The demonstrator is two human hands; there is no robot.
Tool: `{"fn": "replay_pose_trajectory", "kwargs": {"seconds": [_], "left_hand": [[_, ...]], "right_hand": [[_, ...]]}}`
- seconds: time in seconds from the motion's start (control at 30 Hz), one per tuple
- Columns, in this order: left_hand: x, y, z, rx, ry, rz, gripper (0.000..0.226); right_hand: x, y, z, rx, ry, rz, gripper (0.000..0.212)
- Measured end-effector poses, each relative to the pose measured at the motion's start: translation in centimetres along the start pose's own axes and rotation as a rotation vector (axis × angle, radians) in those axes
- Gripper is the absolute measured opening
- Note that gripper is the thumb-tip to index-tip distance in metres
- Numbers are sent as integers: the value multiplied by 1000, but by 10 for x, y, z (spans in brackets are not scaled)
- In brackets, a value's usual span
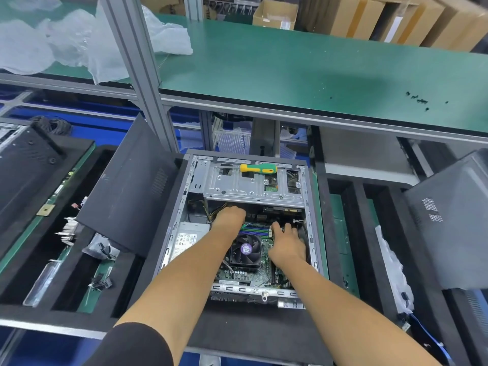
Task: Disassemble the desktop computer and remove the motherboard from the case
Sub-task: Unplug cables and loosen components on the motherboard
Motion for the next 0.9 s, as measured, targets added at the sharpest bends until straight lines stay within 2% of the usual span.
{"fn": "replay_pose_trajectory", "kwargs": {"seconds": [0.27, 0.47, 0.9], "left_hand": [[2, -2, 0, -38, -20, -11, 42], [1, 0, -1, -23, -25, -30, 39], [4, -3, -17, 84, 33, -13, 43]], "right_hand": [[-1, -1, 0, 14, -3, -20, 73], [-1, 3, -1, 36, -51, -81, 81], [-2, 2, -2, 40, -56, -64, 77]]}}
Point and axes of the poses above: each hand's wrist, its own z-axis towards the middle knuckle, its own y-axis out of the palm, x = y × z, the point moved 3 cm from there along z, towards the middle knuckle, and after that the axes turned 13 degrees about -z, right-handed, at the moved point
